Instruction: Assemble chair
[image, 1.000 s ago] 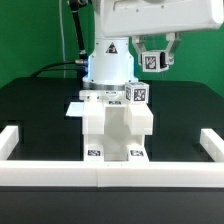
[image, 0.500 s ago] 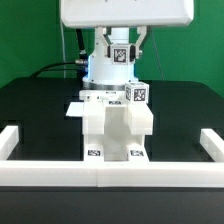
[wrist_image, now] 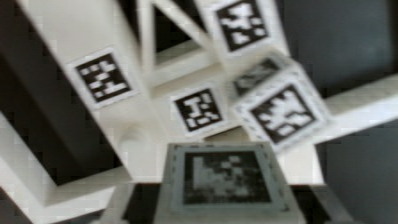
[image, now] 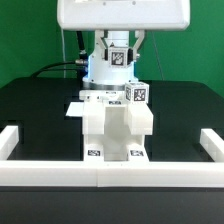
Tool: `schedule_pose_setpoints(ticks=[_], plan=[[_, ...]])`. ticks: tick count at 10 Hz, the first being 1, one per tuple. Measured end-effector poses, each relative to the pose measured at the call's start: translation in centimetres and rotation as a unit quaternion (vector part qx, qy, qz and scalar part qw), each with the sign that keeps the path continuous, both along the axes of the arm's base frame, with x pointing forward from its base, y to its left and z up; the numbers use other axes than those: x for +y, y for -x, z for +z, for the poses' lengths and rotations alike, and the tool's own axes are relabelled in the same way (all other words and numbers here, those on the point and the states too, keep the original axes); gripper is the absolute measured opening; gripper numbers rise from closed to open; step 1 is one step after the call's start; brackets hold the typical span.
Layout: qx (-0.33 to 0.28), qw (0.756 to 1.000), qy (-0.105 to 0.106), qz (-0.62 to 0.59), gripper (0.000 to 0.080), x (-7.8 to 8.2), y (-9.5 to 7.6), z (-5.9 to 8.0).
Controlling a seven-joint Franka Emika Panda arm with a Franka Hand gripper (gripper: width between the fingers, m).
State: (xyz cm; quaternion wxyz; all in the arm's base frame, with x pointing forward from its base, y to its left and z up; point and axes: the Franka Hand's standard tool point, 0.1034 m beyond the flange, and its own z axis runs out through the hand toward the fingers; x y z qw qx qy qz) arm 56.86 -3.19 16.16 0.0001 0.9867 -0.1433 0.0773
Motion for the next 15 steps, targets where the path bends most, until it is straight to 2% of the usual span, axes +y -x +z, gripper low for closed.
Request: schedule_pose_setpoints(ticks=[2, 3, 7, 10, 15], plan=[[-0.007, 1.0, 0.017, 0.025, 0.0275, -2.3, -0.2, -0.5], [-0.005, 1.0, 0.018, 0.02, 0.0275, -2.7, -0.1, -0.8], [-0.005, 1.0, 0.018, 0.014, 0.0275, -2.6, -0.1, -0.9], [-0.003, 0.999, 0.035, 0.021, 0.0275, -3.3, -0.2, -2.0], [0.007, 0.999, 0.043, 0.022, 0.0275, -3.1, 0.0, -3.4]])
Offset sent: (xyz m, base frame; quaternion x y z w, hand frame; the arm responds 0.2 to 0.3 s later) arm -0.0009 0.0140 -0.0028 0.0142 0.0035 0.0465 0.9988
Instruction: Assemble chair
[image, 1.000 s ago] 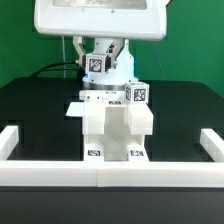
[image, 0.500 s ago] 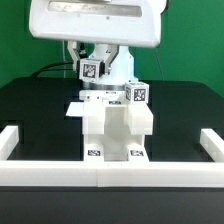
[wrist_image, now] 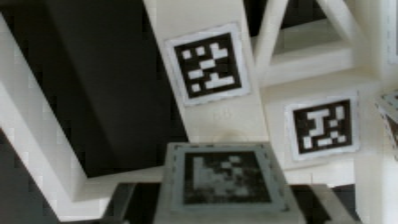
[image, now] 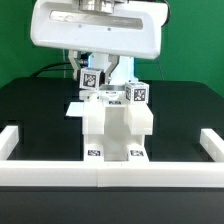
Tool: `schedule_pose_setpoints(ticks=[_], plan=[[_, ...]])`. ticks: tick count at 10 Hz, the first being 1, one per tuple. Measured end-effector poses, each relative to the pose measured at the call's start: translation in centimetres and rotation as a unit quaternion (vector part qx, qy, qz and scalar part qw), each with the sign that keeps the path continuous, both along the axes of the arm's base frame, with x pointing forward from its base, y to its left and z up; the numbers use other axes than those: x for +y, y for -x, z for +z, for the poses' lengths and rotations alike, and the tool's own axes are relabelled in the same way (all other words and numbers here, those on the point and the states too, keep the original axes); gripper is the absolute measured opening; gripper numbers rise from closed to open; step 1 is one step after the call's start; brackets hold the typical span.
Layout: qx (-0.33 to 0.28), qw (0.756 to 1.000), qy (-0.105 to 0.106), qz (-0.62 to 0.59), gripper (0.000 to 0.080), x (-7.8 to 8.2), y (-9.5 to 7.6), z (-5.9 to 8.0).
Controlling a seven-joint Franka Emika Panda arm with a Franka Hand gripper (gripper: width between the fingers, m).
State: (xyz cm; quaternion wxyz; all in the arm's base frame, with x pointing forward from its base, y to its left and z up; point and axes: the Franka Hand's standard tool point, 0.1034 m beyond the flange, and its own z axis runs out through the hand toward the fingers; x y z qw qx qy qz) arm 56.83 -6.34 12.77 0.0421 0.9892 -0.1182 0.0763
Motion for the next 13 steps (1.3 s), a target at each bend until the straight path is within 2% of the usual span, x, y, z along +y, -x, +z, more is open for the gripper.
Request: schedule_pose_setpoints(ticks=[5, 6, 7, 9, 11, 13], plan=[[0.001, 1.0, 0.0, 0.0, 0.0275, 0.0, 0.0, 0.0], [-0.001, 1.0, -0.003, -0.001, 0.0275, 0.7, -0.3, 0.5], [-0.003, 1.0, -0.019, 0.005, 0.0275, 0.7, -0.3, 1.5], [-0.015, 0.998, -0.057, -0.001, 0.0275, -0.4, -0.1, 3.2], [-0.023, 0.996, -0.084, -0.017, 0.0275, -1.3, 0.7, 2.9], [-0.02, 0.996, -0.084, -0.02, 0.0275, -1.3, 0.9, 2.6]])
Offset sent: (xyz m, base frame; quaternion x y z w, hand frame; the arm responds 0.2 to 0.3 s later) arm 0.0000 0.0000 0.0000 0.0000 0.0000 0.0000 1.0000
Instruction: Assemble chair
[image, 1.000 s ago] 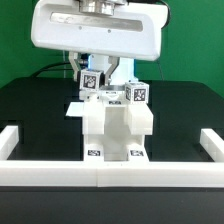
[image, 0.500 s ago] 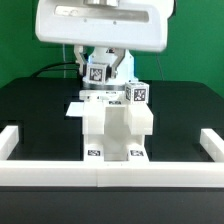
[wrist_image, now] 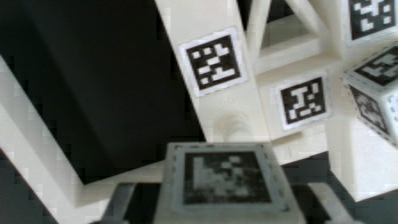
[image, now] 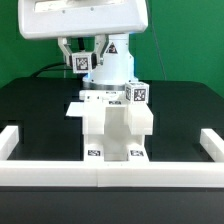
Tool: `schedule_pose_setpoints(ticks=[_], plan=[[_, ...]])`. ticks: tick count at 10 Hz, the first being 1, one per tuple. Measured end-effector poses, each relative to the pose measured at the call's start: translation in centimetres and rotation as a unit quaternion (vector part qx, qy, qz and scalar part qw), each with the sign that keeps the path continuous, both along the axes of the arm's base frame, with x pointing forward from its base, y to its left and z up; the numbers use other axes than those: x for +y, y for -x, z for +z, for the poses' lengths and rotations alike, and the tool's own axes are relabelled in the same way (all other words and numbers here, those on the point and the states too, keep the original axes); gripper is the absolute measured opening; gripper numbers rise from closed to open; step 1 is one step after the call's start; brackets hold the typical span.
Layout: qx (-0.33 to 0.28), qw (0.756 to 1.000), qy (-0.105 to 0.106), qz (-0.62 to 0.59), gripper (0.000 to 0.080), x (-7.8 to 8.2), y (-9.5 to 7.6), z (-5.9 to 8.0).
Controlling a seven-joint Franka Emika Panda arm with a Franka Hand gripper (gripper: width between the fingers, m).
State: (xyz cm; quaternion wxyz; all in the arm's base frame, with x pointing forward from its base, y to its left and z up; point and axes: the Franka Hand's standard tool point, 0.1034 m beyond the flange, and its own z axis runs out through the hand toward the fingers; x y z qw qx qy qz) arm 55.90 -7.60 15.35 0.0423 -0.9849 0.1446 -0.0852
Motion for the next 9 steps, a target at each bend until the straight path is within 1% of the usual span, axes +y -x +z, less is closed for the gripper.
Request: schedule_pose_setpoints(ticks=[3, 4, 6, 9], plan=[[0.002, 1.0, 0.001, -0.001, 0.0275, -0.1, 0.1, -0.2], [-0.002, 1.0, 0.01, 0.001, 0.0275, -0.2, -0.1, -0.6], [0.003, 1.0, 0.02, 0.006, 0.0275, 0.3, -0.6, -1.6], [0.003, 1.0, 0.024, 0.008, 0.0275, 0.5, -0.8, -1.9]])
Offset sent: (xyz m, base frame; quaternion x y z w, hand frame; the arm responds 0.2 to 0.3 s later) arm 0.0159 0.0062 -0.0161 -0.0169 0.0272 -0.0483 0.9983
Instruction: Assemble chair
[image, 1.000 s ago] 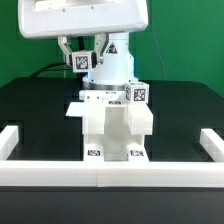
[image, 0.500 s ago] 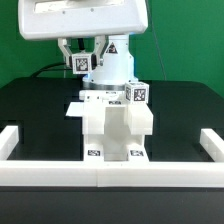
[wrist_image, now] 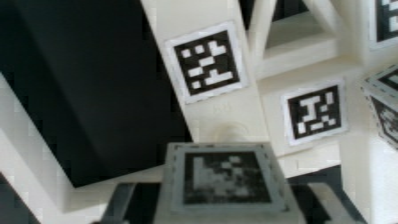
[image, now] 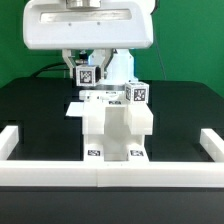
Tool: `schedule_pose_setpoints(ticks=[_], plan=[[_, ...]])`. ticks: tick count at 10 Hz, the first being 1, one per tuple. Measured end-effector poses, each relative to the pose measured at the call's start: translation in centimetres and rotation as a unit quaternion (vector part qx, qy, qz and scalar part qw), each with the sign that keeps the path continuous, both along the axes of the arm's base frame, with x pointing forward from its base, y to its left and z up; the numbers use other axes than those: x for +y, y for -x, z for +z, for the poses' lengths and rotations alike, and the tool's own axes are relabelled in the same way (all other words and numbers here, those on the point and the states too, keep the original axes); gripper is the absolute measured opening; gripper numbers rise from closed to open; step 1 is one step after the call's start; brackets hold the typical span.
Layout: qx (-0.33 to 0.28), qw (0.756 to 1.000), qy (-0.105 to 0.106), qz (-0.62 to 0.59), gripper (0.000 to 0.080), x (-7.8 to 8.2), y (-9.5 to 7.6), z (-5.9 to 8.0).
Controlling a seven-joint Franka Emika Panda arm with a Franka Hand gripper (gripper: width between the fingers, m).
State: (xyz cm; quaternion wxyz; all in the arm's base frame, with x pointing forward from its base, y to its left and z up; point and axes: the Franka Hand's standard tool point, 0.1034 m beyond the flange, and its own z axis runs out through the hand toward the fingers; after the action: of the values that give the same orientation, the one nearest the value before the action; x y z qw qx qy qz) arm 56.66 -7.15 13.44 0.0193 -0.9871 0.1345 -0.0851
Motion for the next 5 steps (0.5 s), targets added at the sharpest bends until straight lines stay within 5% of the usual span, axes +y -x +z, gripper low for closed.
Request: schedule_pose_setpoints(ticks=[5], plan=[[0.003, 1.0, 0.004, -0.001, 0.0275, 0.05, 0.12, -0.51]])
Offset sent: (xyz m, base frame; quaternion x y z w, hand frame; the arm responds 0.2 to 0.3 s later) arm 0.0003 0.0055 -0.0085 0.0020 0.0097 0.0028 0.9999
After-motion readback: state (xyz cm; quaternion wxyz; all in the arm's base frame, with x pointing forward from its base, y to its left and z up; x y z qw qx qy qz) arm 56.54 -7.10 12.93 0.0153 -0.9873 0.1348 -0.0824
